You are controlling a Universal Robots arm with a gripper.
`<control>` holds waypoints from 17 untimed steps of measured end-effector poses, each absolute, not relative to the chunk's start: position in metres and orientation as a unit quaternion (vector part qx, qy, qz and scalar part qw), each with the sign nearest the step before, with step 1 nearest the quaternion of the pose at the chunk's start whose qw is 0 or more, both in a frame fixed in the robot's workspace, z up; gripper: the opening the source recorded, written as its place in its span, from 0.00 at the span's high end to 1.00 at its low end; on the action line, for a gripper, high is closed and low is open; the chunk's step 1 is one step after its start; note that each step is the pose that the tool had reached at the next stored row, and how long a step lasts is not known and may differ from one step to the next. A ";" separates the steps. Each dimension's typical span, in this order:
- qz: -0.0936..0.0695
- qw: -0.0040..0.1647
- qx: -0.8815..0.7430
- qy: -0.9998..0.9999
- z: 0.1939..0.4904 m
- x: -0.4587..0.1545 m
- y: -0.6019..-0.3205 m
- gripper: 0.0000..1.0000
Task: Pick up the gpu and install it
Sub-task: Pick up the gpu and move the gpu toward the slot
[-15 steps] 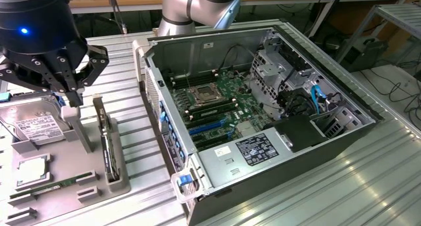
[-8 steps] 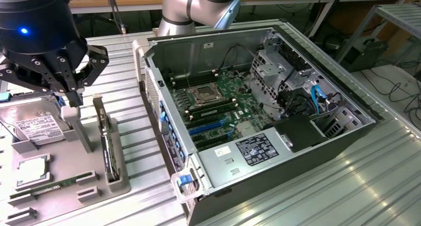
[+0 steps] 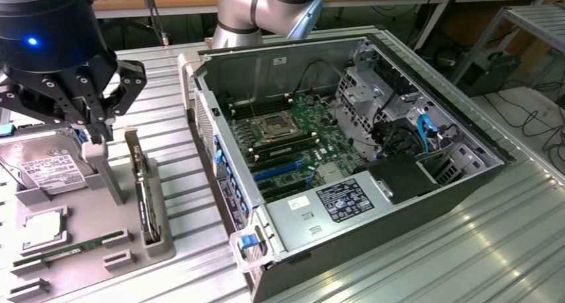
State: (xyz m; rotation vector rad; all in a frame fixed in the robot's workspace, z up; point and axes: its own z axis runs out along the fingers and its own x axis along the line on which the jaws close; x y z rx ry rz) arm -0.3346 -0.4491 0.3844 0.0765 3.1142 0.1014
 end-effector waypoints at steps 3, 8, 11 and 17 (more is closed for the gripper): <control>0.033 0.012 0.025 0.999 0.384 -0.335 -0.449 0.70; 0.033 0.012 0.025 0.999 0.384 -0.335 -0.449 0.52; 0.033 0.012 0.024 0.999 0.384 -0.335 -0.449 0.33; 0.033 0.012 0.022 0.999 0.379 -0.335 -0.448 0.33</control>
